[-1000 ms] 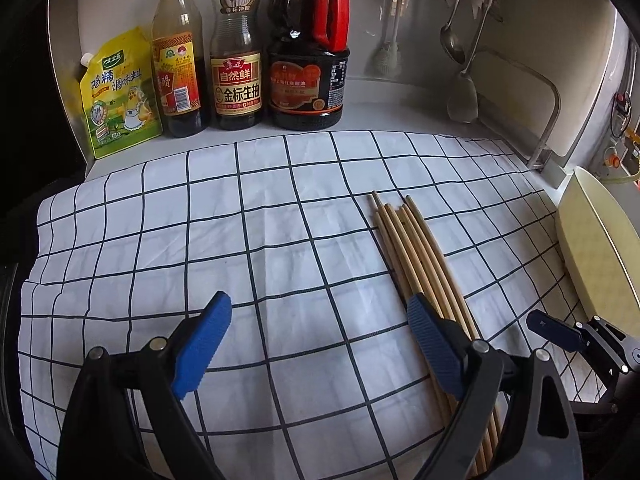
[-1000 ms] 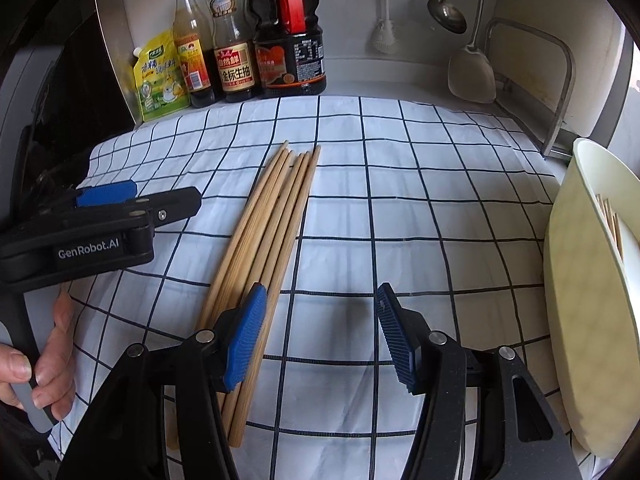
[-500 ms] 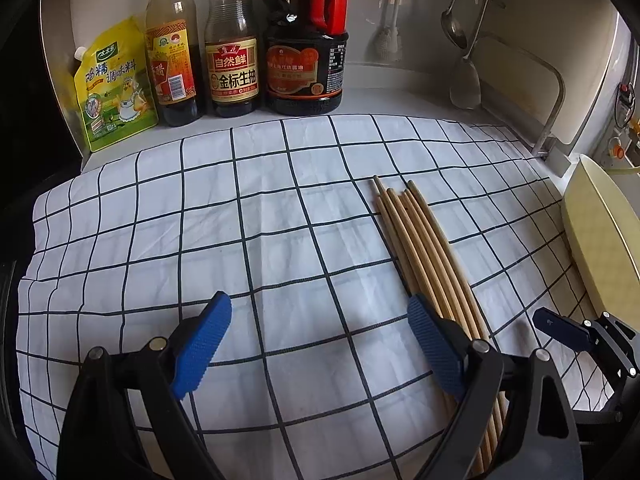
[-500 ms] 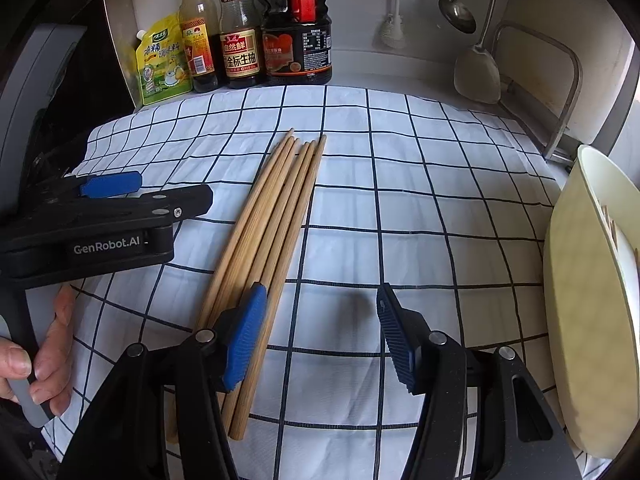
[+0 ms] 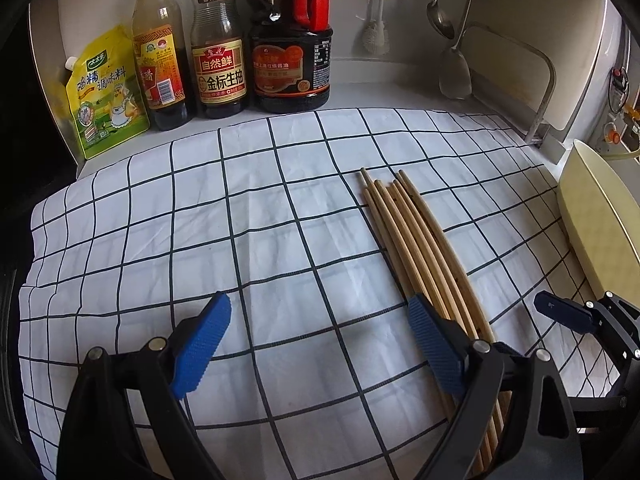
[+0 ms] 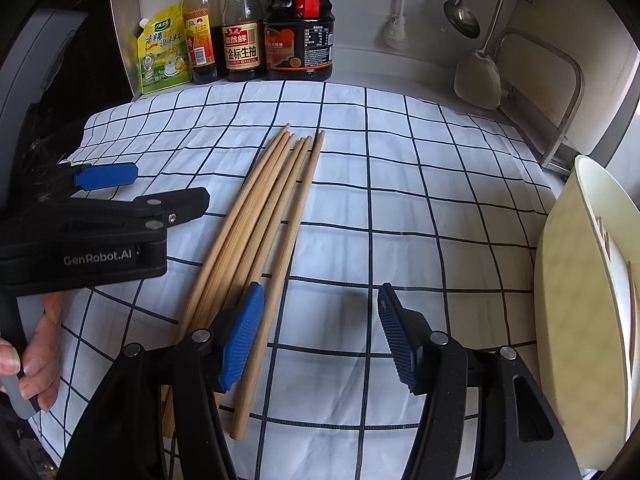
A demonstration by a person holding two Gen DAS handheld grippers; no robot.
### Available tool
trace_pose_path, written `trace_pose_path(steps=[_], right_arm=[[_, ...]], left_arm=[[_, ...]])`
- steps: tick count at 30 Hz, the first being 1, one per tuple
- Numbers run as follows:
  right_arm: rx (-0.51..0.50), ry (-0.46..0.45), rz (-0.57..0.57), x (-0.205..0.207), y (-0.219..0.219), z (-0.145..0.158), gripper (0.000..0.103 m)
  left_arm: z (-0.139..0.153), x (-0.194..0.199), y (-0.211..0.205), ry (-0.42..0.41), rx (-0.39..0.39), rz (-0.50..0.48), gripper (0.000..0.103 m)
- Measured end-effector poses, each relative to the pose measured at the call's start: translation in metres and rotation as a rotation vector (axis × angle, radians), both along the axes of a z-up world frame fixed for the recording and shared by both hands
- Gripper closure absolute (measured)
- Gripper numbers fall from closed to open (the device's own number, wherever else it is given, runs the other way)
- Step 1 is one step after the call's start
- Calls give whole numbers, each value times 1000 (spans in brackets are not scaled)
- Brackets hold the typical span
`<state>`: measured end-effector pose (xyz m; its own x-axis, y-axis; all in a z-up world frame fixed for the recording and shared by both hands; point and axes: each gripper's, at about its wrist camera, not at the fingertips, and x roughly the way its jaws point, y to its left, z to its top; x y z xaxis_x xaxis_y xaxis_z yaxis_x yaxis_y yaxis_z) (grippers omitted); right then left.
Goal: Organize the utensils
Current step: 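Lower both open tools onto the chopstick bundle and spread its sticks, then position both tools over single chopsticks at the bundle's edge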
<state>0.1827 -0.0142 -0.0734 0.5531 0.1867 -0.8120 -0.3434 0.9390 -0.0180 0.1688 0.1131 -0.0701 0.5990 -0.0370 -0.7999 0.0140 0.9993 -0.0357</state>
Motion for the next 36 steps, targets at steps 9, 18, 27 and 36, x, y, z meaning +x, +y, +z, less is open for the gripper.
trace_pose_path(steps=[9,18,27,36], right_arm=[[25,17,-1,4,-8,0,46],[-1,19,-10,5,-8,-3,46],[19,32,-59,14,-33,-5,46],[26,35,-65,14,-39,-5,46]], left_arm=[[0,-4,-6,19,12,-18,14],[4,-13,-10,-11,42,-17,14],[6,-11,-17,-5,67,-19,14],[3,-8,-38,-7,140,-52,12]])
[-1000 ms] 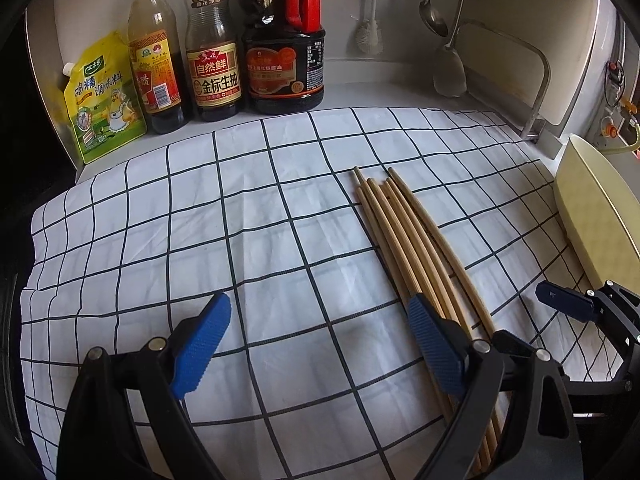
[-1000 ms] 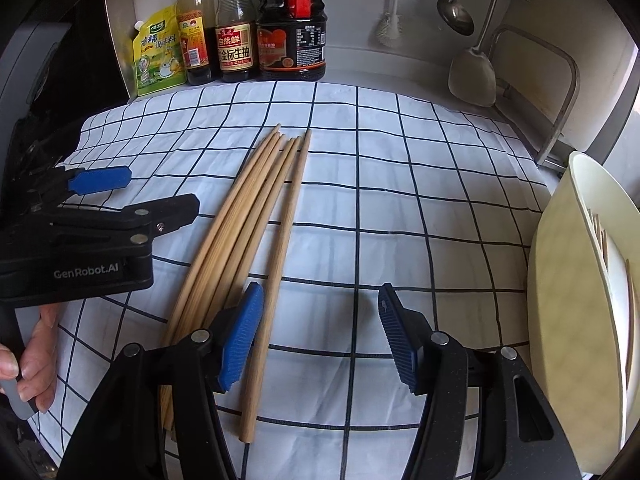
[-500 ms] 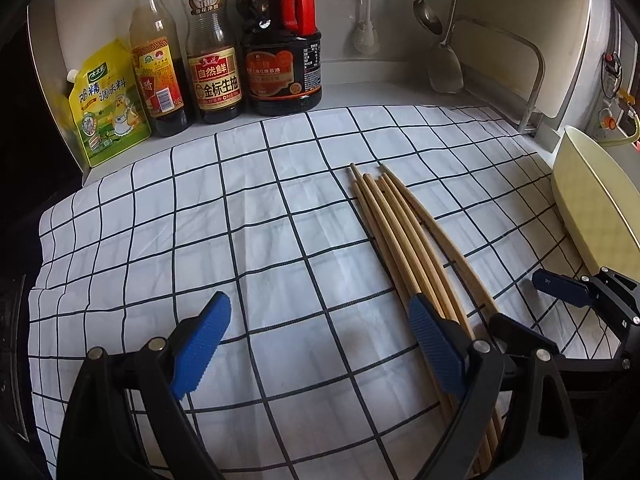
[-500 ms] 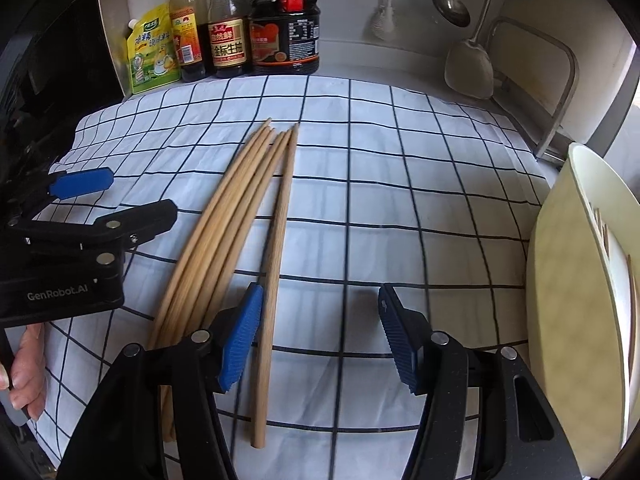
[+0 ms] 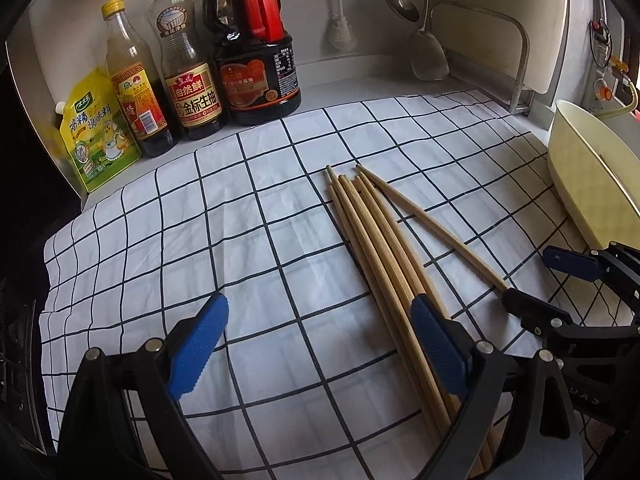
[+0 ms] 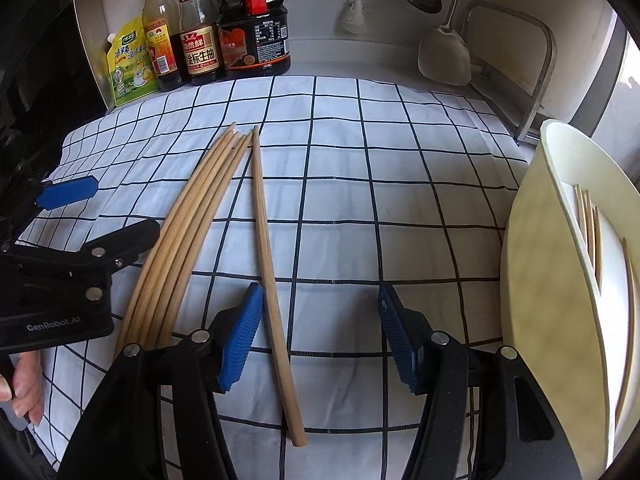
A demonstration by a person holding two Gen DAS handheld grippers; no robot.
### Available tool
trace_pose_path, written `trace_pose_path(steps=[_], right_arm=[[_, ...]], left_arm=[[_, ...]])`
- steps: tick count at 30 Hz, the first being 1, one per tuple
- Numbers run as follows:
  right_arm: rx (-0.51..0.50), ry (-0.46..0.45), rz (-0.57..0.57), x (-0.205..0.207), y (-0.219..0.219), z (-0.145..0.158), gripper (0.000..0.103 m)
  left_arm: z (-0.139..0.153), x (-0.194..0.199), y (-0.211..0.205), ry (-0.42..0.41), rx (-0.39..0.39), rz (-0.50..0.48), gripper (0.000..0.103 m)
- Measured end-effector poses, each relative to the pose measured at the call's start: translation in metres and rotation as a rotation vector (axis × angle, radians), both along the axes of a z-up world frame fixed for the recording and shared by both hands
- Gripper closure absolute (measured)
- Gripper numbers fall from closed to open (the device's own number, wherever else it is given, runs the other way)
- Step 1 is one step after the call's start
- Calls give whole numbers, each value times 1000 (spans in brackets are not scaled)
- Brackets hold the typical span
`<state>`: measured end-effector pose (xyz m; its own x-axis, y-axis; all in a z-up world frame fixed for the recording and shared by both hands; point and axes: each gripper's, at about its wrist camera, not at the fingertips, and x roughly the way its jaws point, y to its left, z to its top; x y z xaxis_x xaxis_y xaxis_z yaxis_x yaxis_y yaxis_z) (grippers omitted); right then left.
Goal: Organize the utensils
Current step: 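Position both tools over single chopsticks at the bundle's edge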
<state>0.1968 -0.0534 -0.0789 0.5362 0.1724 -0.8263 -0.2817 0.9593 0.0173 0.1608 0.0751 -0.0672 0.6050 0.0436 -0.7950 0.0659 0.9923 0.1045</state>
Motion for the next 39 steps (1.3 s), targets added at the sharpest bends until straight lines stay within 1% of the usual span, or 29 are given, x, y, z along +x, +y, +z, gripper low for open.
trace_pose_path(steps=[6,14,17,23,30,33,35,39], right_arm=[[2,3,0,0,0,0,46],[1,2,1,0,0,0,46],[1,2,3,0,0,1,46],[1,2,5,-1,2,1,46],[0,1,7,-2,4,1,44],[0,1,7,-2,3,1,44],[0,1,10,-1,3,1,44],[0,0,9,-2,4,1,44]], left_arm=[[-7,0,1,14,49,18,11],[-7,-3,15,9,38,44,11],[-8,-2,20,12,22,54,11],[-7,-3,19,12,41,60,10],[-3,-7,24,14,10,78,10],[-6,-4,23,33,-5,80,10],[-8,-3,21,44,-6,77,7],[-8,-3,21,44,6,81,6]])
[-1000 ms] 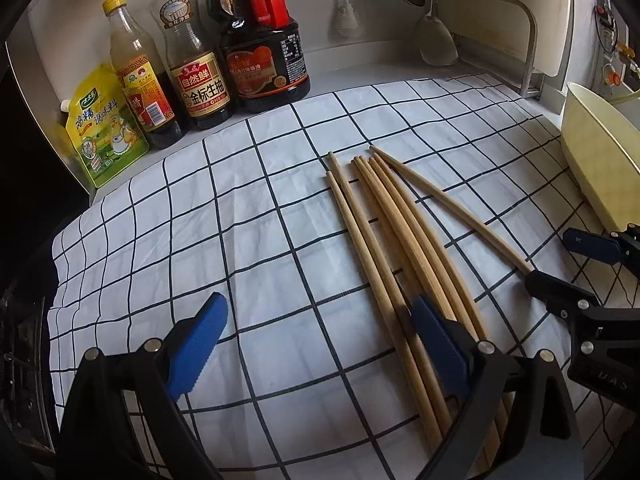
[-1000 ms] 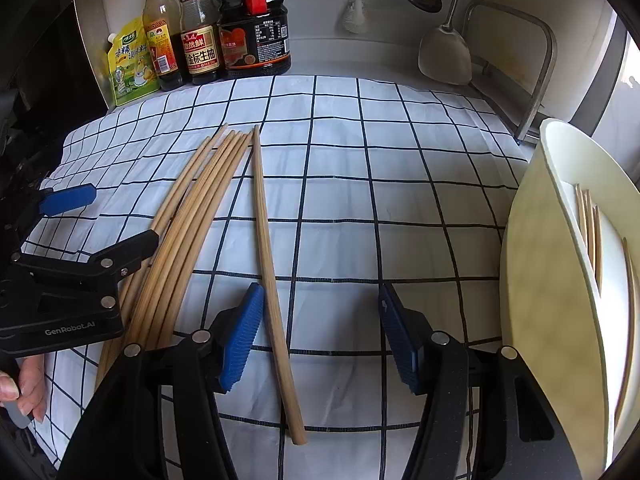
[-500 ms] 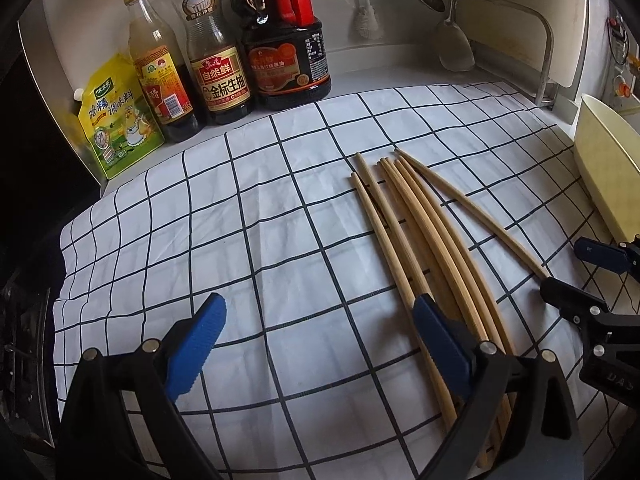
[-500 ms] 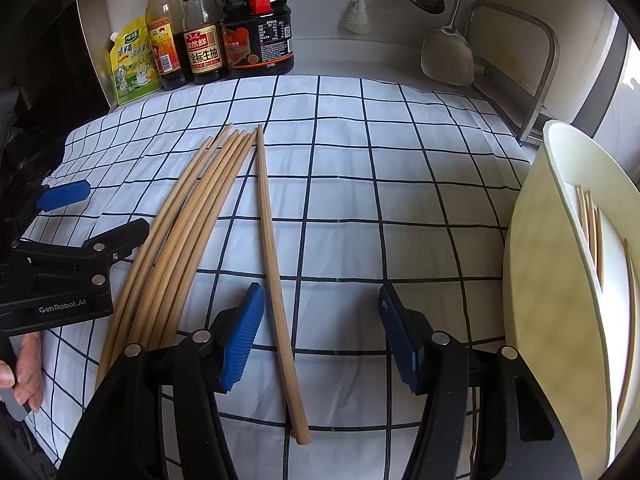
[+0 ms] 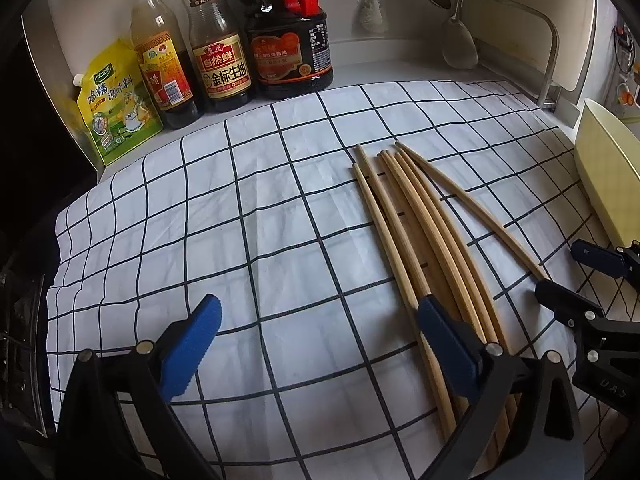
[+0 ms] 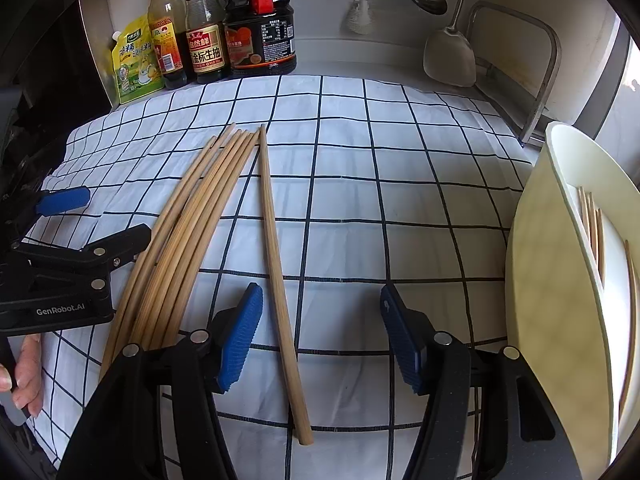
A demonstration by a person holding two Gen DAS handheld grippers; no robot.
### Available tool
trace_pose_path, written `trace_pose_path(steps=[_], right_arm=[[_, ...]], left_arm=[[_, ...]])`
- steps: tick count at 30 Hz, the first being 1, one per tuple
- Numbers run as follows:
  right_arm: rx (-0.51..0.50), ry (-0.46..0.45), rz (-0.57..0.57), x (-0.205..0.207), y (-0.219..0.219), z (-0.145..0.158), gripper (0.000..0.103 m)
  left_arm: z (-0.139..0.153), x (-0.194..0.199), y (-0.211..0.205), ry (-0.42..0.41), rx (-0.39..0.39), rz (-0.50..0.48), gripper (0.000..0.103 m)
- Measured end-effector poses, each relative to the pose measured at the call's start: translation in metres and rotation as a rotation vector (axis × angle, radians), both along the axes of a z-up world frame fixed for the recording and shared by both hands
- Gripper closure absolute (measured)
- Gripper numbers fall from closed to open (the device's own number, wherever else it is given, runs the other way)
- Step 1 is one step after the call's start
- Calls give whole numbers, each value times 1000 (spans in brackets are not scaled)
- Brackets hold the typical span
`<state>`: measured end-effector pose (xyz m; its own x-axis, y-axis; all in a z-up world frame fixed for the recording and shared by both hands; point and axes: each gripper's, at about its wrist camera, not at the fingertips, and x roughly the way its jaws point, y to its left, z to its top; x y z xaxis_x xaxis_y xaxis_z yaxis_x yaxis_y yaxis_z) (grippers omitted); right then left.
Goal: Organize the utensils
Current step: 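Position both tools over single chopsticks at the bundle's edge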
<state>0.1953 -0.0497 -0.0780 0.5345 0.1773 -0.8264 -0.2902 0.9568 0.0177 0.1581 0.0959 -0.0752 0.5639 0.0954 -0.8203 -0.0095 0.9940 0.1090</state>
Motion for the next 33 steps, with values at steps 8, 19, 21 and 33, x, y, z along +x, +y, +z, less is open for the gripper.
trace_pose_path(steps=[8,19,21,33], right_arm=[[-1,-1,1,-1,1,0,43],[-2,-2,-2,0,-1,0,43],[-1,-1,-5,1,-3,0,43],[3,-1,-5,2,-7,-1,43]], left_arm=[[-7,0,10,47,-13,16,6],[-1,-1,8,23,-48,25,6],[-2,0,4,18,-26,23,6],[1,3,-1,6,-52,24,6]])
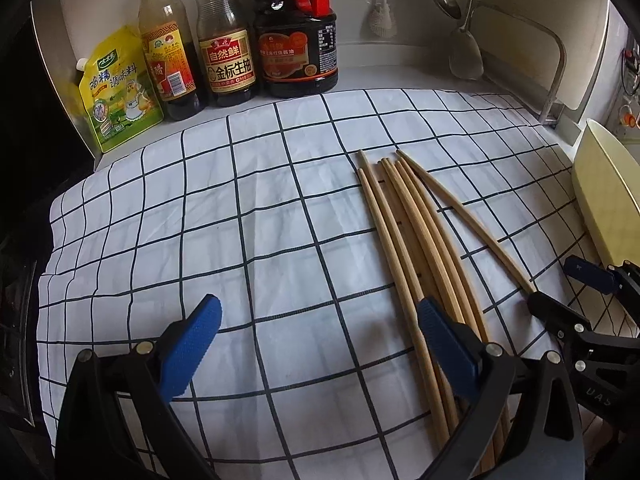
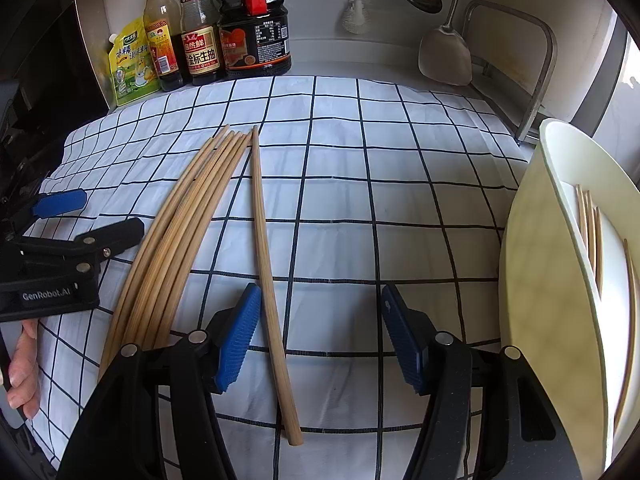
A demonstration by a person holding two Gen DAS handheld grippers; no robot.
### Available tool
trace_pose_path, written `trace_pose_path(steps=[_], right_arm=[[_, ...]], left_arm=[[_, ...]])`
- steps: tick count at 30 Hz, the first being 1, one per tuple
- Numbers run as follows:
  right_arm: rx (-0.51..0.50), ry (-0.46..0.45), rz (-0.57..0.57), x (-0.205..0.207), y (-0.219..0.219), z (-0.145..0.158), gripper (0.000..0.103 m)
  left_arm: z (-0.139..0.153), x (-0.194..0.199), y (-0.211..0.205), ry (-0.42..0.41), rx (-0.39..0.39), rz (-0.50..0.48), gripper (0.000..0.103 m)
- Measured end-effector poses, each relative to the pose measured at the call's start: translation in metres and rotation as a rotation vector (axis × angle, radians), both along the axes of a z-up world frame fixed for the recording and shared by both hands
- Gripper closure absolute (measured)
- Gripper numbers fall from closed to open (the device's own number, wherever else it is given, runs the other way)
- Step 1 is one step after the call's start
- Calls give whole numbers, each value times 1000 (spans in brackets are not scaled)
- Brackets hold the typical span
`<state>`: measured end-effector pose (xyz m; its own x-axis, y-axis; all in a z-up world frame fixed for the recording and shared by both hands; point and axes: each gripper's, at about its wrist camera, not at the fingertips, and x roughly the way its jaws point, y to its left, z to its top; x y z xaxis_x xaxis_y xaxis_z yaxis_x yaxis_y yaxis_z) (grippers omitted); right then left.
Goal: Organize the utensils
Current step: 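Position both tools over single chopsticks at the bundle's edge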
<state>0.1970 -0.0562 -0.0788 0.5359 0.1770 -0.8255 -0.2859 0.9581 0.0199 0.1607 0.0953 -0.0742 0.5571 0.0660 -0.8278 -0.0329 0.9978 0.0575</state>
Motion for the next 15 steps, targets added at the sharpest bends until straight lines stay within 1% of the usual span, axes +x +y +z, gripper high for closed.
trace_pose_path(steps=[1,3,6,8,9,11,15], right_arm=[[0,0,0,0,0,0,43],[1,0,0,0,0,0,43],[0,0,-1,0,1,0,43],[0,0,-1,0,0,0,43],[0,0,-1,0,1,0,43],[0,-1,-1,0,0,0,43],[0,-2,1,0,1,0,43]], left_arm=[[-2,1,-2,8,9,-6,6],[-3,0,-3,0,17,-7,6],[-5,0,1,9,13,3,6],[-11,1,3,40,13,6,6],[-11,-1,6,29,-2,9,5],[-12,-2,9,39,-17,12,5],[-11,-2,10,34,-2,20,5]])
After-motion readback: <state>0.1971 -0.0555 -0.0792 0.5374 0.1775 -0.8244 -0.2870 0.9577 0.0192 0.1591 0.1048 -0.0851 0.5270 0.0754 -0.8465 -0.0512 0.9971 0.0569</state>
